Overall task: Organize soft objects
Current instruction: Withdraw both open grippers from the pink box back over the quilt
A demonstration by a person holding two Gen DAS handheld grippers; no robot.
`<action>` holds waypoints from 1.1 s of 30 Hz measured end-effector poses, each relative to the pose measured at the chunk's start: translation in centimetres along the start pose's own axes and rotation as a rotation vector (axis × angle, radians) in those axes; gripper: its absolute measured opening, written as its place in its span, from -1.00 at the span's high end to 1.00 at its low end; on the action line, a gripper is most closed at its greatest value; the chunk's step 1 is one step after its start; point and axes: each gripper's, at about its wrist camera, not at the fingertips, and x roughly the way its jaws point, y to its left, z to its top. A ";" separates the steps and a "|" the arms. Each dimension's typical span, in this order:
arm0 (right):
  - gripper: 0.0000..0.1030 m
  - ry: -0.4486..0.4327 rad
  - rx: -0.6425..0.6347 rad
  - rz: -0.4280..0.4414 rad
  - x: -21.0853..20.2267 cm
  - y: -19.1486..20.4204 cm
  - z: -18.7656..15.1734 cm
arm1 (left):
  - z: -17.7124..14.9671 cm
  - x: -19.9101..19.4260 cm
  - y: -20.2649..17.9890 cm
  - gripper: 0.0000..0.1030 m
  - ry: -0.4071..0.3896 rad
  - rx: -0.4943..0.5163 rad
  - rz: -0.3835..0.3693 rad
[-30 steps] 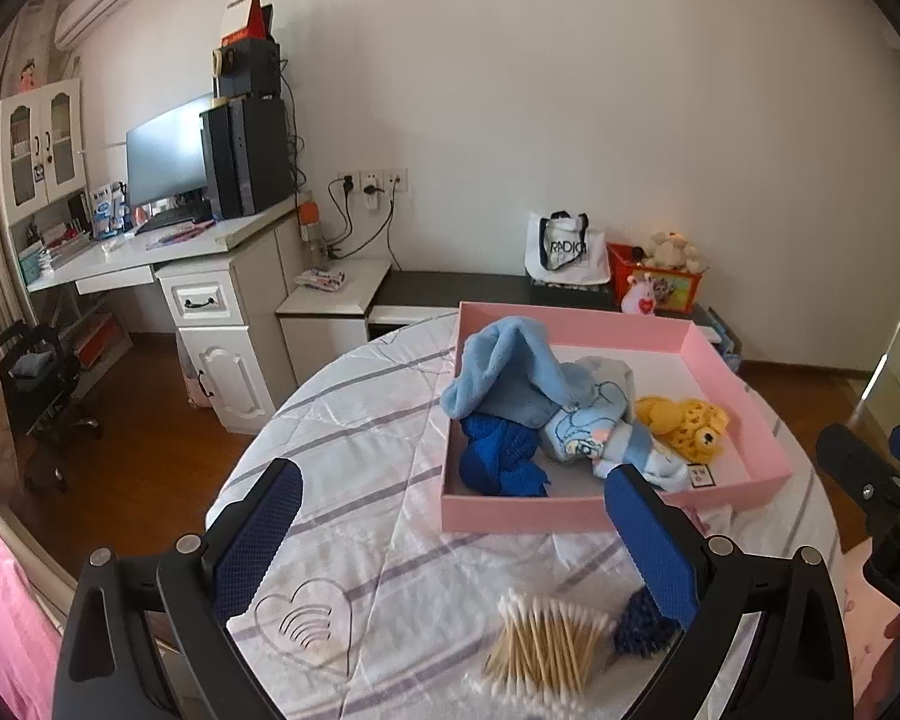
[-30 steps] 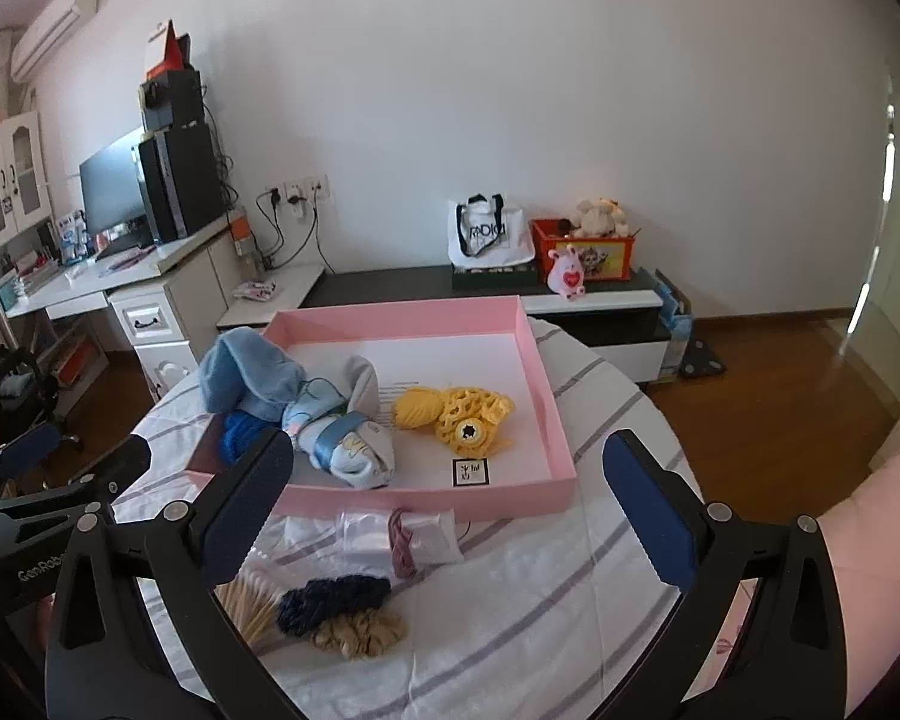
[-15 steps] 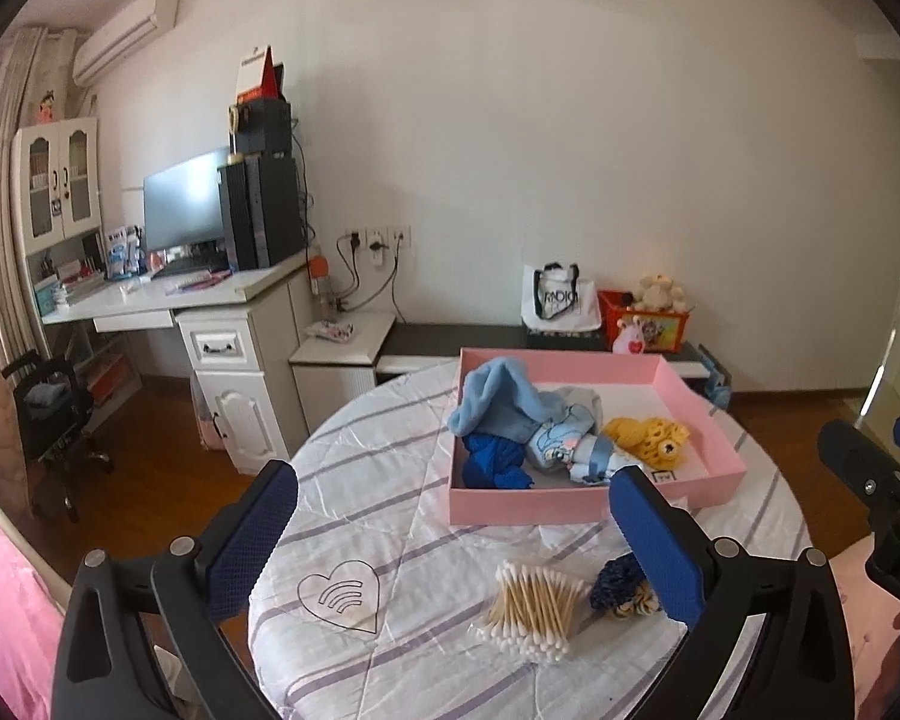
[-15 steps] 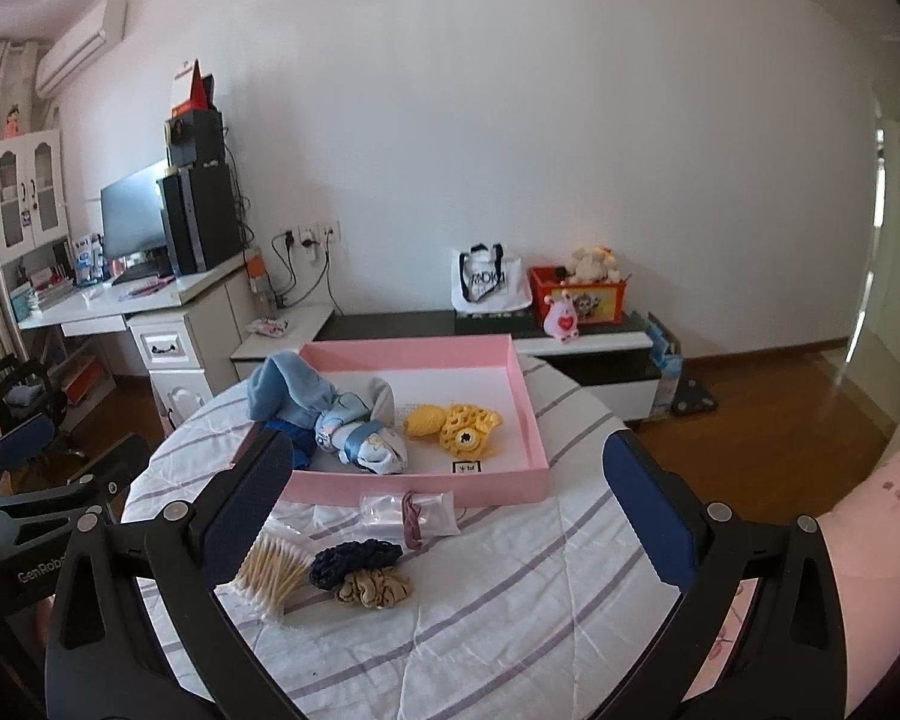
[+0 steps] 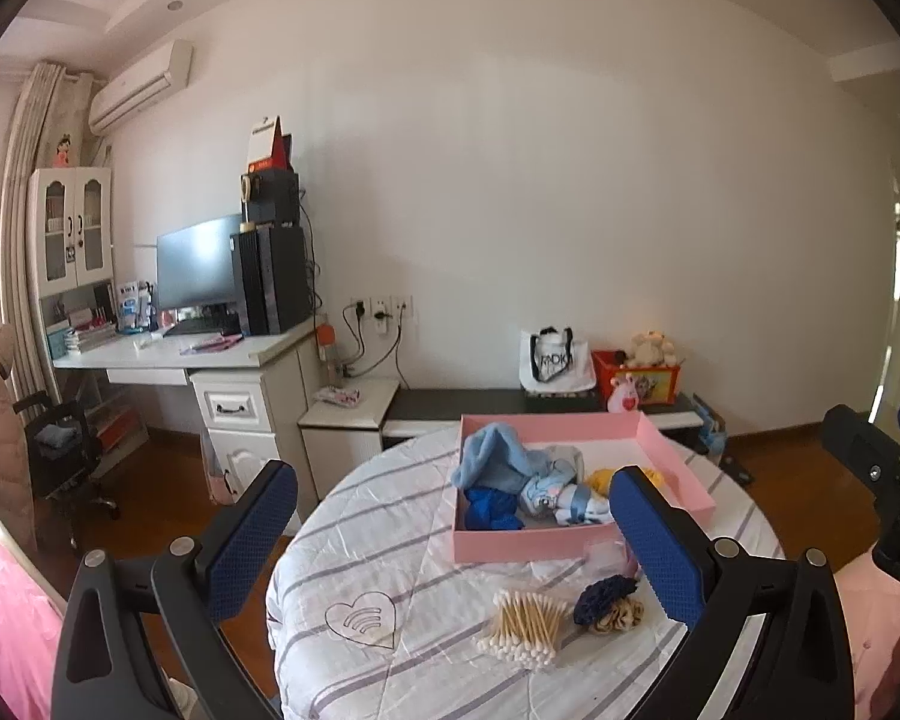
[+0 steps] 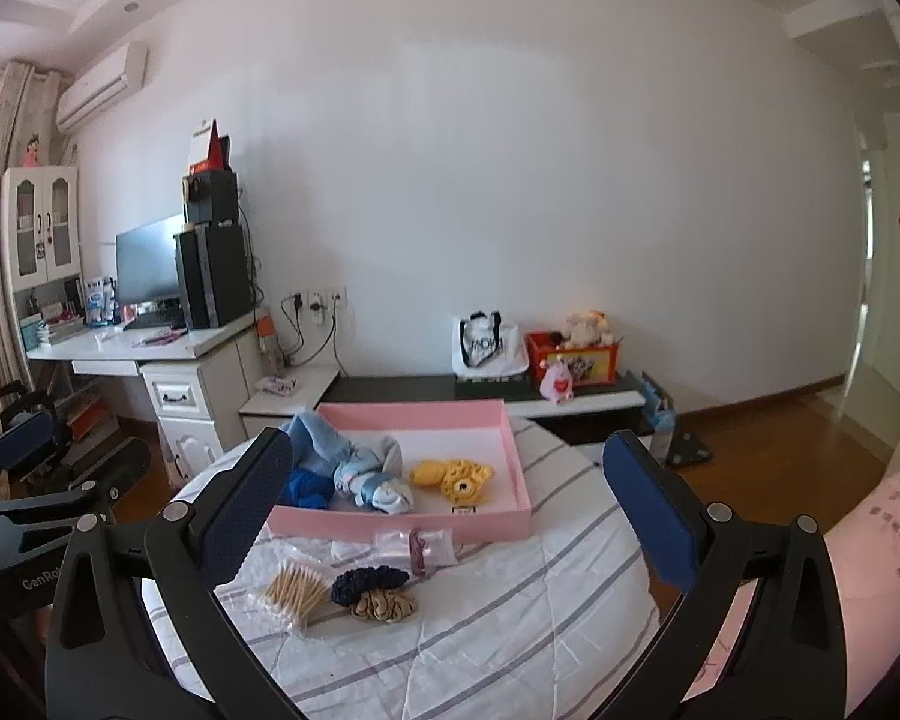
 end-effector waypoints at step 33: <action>-1.00 -0.027 -0.027 -0.010 -1.2 0.2 0.2 | -0.7 -0.7 0.2 -1.00 -0.023 -0.018 0.007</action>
